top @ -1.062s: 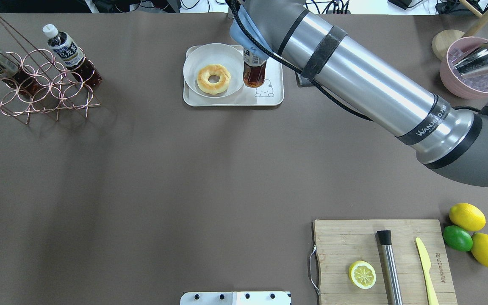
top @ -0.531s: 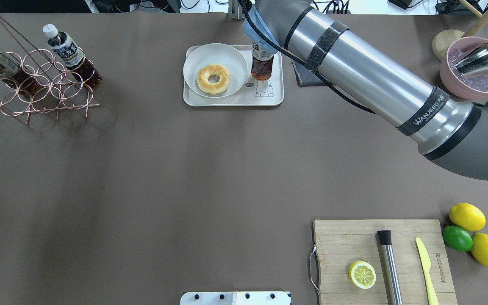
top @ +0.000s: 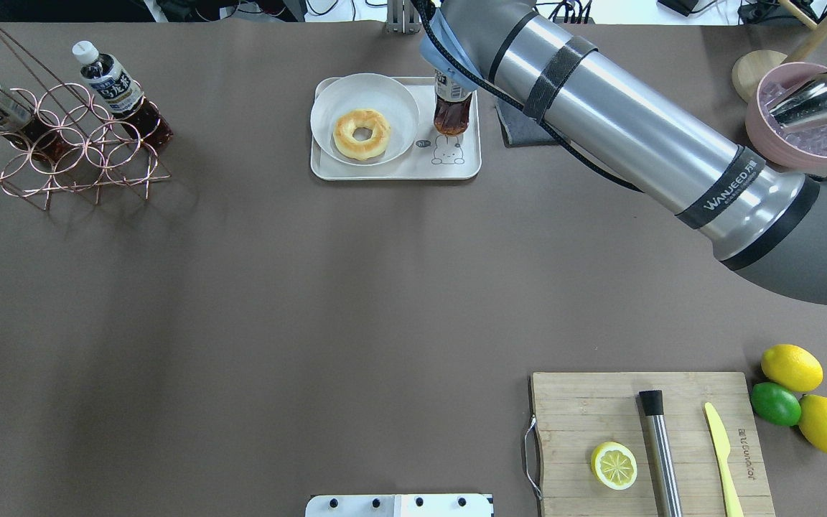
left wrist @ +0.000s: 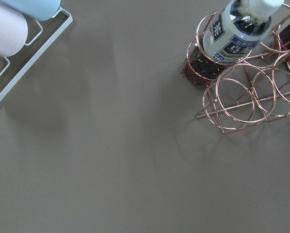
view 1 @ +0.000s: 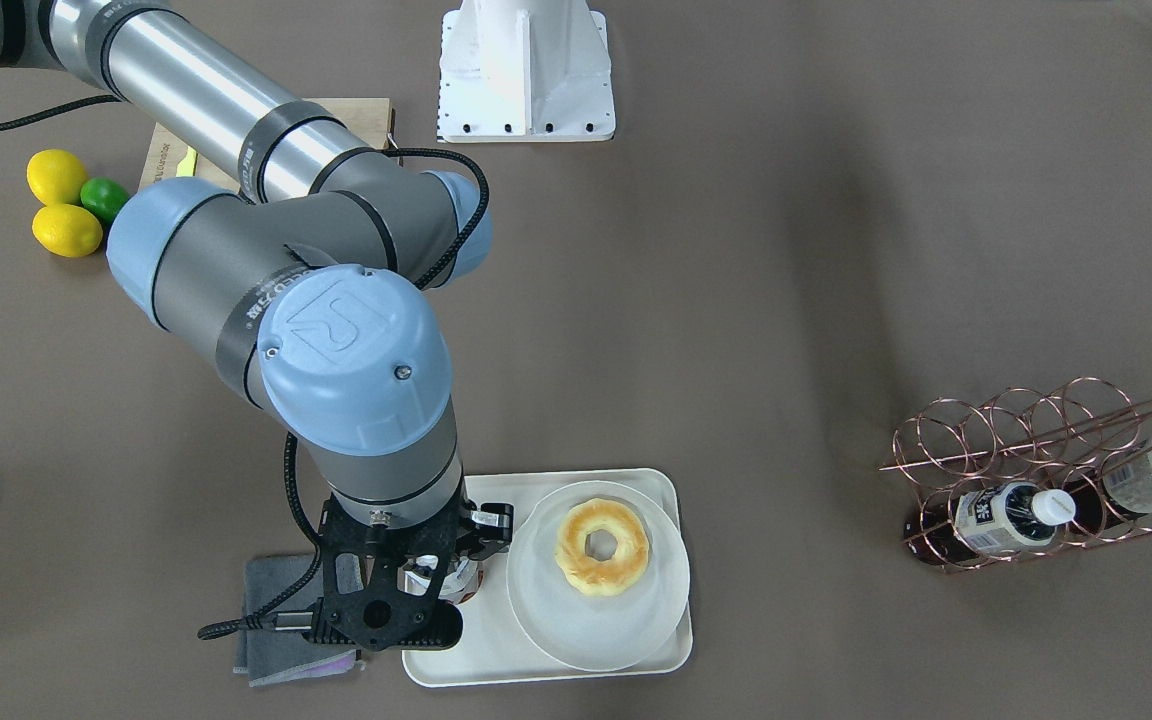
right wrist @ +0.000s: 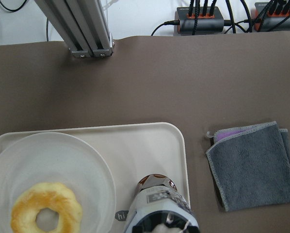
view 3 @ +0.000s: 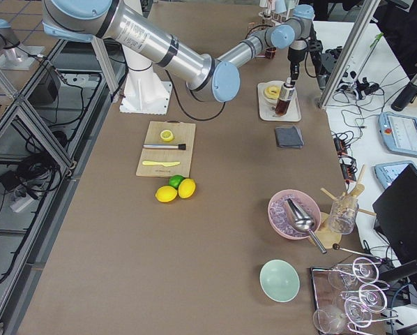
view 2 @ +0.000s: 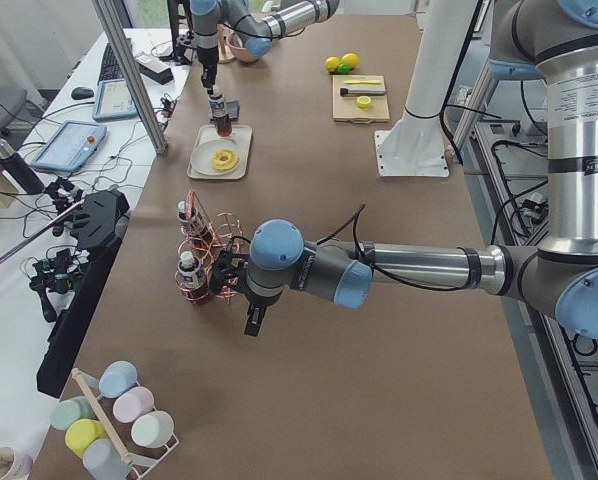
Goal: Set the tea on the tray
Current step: 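Lower the bottle onto the tray beside the donut bowl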
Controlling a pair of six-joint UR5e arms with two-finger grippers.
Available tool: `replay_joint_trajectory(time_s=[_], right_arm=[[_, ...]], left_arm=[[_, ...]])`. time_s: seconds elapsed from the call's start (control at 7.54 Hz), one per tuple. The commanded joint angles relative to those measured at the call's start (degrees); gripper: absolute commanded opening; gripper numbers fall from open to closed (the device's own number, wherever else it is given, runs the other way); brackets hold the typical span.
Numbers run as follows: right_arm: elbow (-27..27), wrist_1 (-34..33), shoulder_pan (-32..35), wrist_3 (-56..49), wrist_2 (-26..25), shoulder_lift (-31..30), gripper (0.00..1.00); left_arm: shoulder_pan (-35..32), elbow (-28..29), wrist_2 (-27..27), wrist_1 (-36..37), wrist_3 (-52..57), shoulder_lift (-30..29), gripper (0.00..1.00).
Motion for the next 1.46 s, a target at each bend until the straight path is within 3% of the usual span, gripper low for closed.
replay_joint_trajectory(time_s=[0.0,0.4,0.53,0.66,1.06,1.33], right_arm=[[0.4,0.3,0.0,-0.5,-0.1,-0.8,0.0],[0.8,4.5,-0.4,0.0,-0.1,-3.0,0.0],[1.3,4.4,-0.4,0.4,0.0,-3.0,0.11],[2.4,4.4,-0.6,0.0,0.0,-3.3,0.99],[5.2,1.6,-0.3,-0.3,0.6,-3.4,1.0],[11.8,-4.9,0.3,-0.4,2.4,-5.0,1.0]], left_arm=[[-0.1,-0.3,0.1,-0.1,0.0,0.1,0.98],[-0.2,-0.2,0.1,-0.1,0.0,0.1,0.98],[-0.2,-0.2,0.1,-0.1,0.0,0.1,0.98],[-0.3,-0.2,0.1,-0.1,0.0,0.1,0.98],[-0.3,-0.3,0.0,-0.1,0.0,-0.1,0.98],[-0.4,-0.3,0.0,0.0,0.0,-0.1,0.98]])
